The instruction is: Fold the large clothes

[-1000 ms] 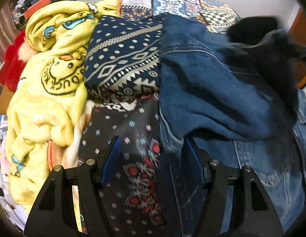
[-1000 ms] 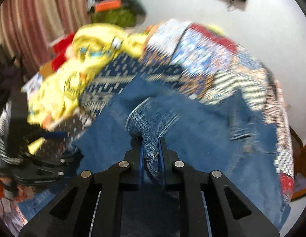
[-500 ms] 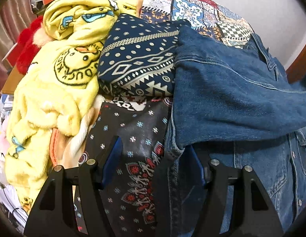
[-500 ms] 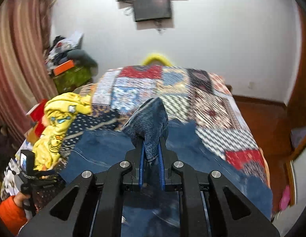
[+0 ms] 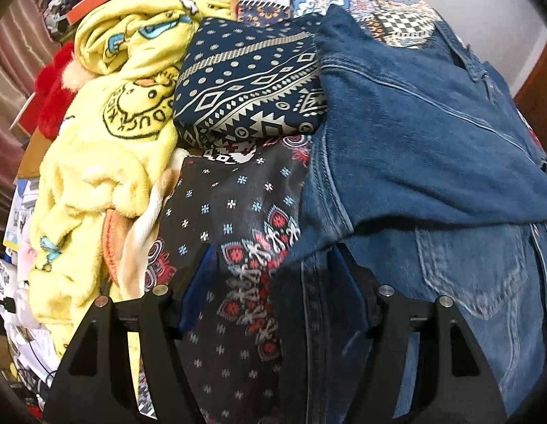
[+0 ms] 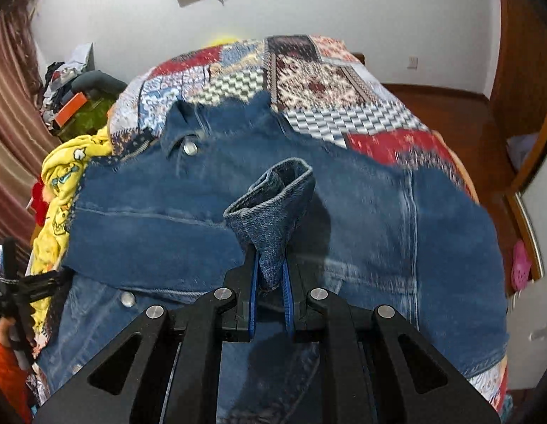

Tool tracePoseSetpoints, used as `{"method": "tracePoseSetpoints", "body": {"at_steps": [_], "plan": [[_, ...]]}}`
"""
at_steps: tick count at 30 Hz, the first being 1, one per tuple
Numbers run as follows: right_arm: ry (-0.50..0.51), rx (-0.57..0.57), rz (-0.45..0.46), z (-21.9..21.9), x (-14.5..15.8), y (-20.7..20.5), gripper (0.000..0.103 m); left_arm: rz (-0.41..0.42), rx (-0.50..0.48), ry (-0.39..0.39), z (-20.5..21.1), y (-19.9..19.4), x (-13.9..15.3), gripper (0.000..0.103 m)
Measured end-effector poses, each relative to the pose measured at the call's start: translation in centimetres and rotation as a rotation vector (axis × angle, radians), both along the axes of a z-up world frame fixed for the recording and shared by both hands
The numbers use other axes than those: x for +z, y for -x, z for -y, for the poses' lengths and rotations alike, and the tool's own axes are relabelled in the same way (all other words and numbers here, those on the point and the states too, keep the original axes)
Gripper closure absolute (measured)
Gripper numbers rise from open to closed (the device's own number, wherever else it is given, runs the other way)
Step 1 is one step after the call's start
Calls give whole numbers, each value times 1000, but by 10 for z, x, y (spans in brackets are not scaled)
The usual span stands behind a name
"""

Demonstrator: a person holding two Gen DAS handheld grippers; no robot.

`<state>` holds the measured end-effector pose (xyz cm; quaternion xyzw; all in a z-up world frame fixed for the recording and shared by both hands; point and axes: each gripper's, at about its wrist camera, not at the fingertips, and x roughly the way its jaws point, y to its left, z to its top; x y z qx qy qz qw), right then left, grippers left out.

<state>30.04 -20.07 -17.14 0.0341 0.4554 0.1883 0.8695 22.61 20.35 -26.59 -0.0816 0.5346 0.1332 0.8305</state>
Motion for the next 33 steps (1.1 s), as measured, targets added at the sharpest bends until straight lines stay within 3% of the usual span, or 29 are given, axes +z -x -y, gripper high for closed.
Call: {"method": "tracePoseSetpoints", "body": {"at_steps": [5, 8, 13, 14, 19, 22, 25, 28, 33], "plan": [[2, -23, -19, 11, -8, 3, 90, 36, -52, -24, 14, 11, 23, 37], [33, -40, -17, 16, -9, 7, 83, 63, -92, -31, 26, 10, 39, 37], [105, -100, -7, 31, 0, 12, 52, 128, -174, -31, 57, 3, 68, 37], [106, -106, 2, 35, 4, 13, 49, 142, -188, -34, 64, 0, 73, 37], [92, -176, 70, 70, 34, 25, 23, 232, -272, -37, 101, -19, 109, 28], [75, -236, 97, 96, 49, 31, 18, 290, -316, -22, 124, -31, 129, 16], [36, -288, 74, 123, 53, 34, 17, 337, -338, -7, 143, -40, 141, 10], [-16, -345, 22, 147, 43, 38, 16, 344, -357, 15, 161, -51, 142, 8], [-88, -442, -123, 186, 2, 41, 16, 291, -385, 61, 185, -64, 125, 8]]}}
